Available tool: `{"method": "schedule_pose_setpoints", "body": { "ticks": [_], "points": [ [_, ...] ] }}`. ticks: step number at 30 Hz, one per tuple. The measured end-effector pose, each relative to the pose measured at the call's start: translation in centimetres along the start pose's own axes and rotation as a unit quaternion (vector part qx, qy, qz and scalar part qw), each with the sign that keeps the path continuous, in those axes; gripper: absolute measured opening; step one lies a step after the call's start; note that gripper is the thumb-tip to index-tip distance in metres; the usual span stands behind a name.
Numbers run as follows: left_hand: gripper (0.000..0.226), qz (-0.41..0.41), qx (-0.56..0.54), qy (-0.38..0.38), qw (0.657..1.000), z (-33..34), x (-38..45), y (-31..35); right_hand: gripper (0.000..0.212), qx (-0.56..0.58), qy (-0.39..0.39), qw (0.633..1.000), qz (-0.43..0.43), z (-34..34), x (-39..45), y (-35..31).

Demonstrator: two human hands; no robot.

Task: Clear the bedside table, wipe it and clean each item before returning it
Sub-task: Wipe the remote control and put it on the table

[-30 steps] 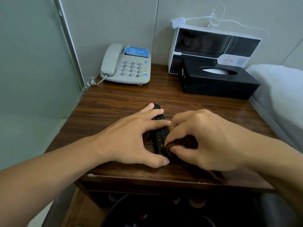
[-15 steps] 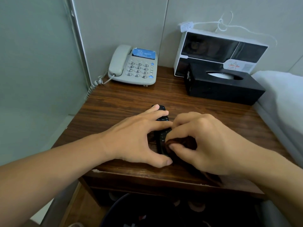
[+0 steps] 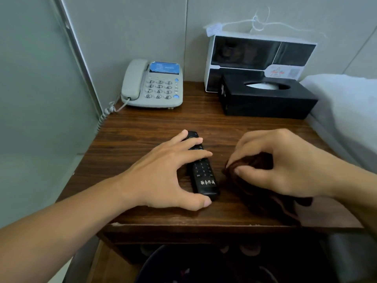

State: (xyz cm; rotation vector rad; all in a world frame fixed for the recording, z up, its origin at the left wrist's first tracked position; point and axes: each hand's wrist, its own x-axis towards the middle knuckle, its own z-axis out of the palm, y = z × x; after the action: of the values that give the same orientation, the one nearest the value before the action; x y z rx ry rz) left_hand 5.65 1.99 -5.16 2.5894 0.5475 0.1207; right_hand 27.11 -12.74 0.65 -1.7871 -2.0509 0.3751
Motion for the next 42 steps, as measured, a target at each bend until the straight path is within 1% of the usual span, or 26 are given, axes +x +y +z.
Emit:
{"method": "schedule_pose_setpoints", "body": {
  "ticks": [3, 5, 8, 10, 12, 13, 15, 18, 20, 22, 25, 29, 32, 37, 42],
  "points": [
    [0.099, 0.004, 0.009, 0.003, 1.000, 0.0, 0.0, 0.1, 0.016, 0.020, 0.066, 0.998, -0.001, 0.6, 0.3, 0.2],
    [0.100, 0.008, 0.007, 0.014, 1.000, 0.0, 0.0, 0.1, 0.019, 0.025, 0.075, 0.997, -0.013, 2.0, 0.6, -0.2],
    [0.102, 0.004, -0.002, 0.025, 1.000, 0.1, -0.1, 0.1, 0.023, 0.016, 0.043, 0.999, -0.012, 3.9, 0.6, -0.8],
    [0.105, 0.004, -0.009, 0.028, 1.000, 0.1, -0.1, 0.1, 0.020, 0.006, -0.009, 1.000, -0.012, 3.5, 0.4, -1.2],
    [0.105, 0.009, -0.015, 0.028, 0.999, 0.0, -0.1, 0.0, 0.016, 0.032, -0.054, 0.998, -0.013, 2.2, 0.0, -1.3],
    [0.104, 0.012, -0.020, 0.024, 0.999, -0.1, -0.2, 0.0, 0.015, 0.048, -0.047, 0.998, -0.008, 1.7, -0.1, -1.1],
    [0.095, 0.022, -0.031, 0.012, 0.999, -0.3, -0.5, -0.1, 0.014, 0.055, 0.028, 0.998, 0.024, 0.6, 0.2, 0.0],
    [0.082, 0.059, -0.021, 0.014, 0.998, -0.1, -0.8, -0.3, 0.016, 0.051, 0.131, 0.986, 0.087, -0.2, 1.0, 2.0],
    [0.078, 0.052, -0.033, 0.012, 0.998, 0.0, -1.1, -0.4, 0.015, 0.048, 0.155, 0.980, 0.117, -0.3, 1.4, 3.0],
    [0.078, 0.055, -0.035, 0.006, 0.998, 0.0, -1.4, -0.4, 0.015, 0.037, 0.142, 0.980, 0.136, 0.0, 1.7, 3.5],
    [0.080, 0.067, -0.025, 0.006, 0.997, -0.1, -1.5, -0.6, 0.018, -0.007, 0.135, 0.982, 0.134, 0.8, 2.7, 3.8],
    [0.082, 0.078, 0.004, 0.028, 0.997, 0.5, -1.5, -0.3, 0.022, -0.041, 0.150, 0.984, 0.092, 1.5, 4.2, 3.8],
    [0.083, 0.084, 0.024, 0.042, 0.995, 0.7, -1.3, -0.2, 0.024, -0.054, 0.139, 0.987, 0.063, 1.9, 5.5, 3.8],
    [0.084, 0.093, 0.019, 0.047, 0.994, 0.6, -0.9, -0.3, 0.024, -0.080, 0.043, 0.996, 0.023, 2.0, 7.0, 4.0],
    [0.085, 0.102, -0.007, 0.050, 0.994, 0.9, -0.8, -0.3, 0.021, -0.142, -0.023, 0.989, -0.042, 1.1, 7.9, 3.6]
  ]
}}
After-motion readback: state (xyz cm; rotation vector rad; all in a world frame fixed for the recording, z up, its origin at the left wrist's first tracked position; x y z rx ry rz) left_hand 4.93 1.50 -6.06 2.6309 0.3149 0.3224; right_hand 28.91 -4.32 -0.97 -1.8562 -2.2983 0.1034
